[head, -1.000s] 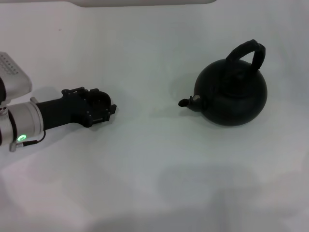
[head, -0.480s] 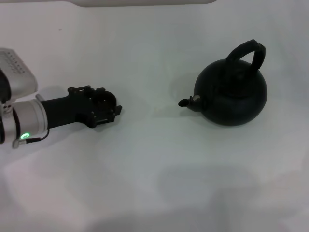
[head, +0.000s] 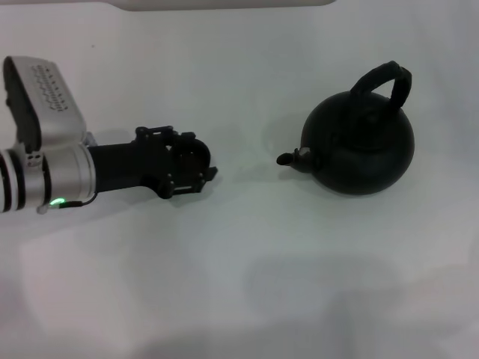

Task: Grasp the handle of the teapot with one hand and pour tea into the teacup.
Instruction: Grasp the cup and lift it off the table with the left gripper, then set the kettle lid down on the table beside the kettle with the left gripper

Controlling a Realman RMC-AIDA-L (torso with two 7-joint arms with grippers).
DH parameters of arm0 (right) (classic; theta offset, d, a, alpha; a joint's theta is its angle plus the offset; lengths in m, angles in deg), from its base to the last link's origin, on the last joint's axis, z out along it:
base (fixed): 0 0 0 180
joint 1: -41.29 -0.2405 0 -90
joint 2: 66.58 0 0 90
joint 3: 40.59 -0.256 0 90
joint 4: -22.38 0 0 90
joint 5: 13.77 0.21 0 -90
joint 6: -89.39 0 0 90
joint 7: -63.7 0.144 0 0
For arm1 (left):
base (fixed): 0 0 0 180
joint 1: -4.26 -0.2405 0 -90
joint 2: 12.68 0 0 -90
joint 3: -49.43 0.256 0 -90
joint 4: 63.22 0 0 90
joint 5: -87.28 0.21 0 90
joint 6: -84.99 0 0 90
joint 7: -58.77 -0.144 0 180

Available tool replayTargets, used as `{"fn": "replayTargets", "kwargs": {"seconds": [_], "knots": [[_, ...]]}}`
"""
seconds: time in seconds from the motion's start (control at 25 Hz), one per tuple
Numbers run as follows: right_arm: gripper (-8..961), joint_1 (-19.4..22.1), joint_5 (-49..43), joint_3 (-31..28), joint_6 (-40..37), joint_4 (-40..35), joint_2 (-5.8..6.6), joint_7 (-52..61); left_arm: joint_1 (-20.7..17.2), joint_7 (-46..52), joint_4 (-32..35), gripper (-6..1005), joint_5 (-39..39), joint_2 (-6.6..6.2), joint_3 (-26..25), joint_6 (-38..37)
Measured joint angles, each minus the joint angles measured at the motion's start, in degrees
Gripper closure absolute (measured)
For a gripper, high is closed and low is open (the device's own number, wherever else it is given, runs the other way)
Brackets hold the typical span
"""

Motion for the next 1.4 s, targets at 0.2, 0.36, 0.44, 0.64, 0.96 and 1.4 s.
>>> {"fn": "replayTargets", "kwargs": {"seconds": [0.2, 0.36, 0.44, 0.64, 0.96, 1.4], "knots": [[110, 0.06, 0.01, 0.01, -0.16, 0.41, -0.03, -0.02, 0.68, -0.23, 1.49, 300, -0.13, 0.05, 1.9, -0.43], [110, 0.02, 0.01, 0.33, -0.32, 0.56, -0.1, 0.0, 1.89, -0.24, 1.56, 300, -0.2, 0.13, 3.32, -0.6], [110, 0.01, 0.01, 0.47, -0.36, 0.58, -0.15, 0.01, 2.3, -0.53, 1.38, 300, -0.22, 0.16, 3.74, -0.61], [110, -0.13, -0.3, 0.51, -0.72, 0.71, -0.27, 0.19, 2.66, -1.81, 0.75, 300, -0.37, 0.27, 4.41, -0.42], [110, -0.23, -0.44, 0.75, -2.57, 1.34, -0.33, 0.23, 5.57, -2.15, -5.0, 301, -1.73, 0.2, 4.92, 0.45], [111, -0.56, -0.42, 2.25, -2.62, 1.27, -0.33, 0.32, 7.43, -6.29, -9.34, 301, -5.4, 0.06, 4.91, 2.46]]}}
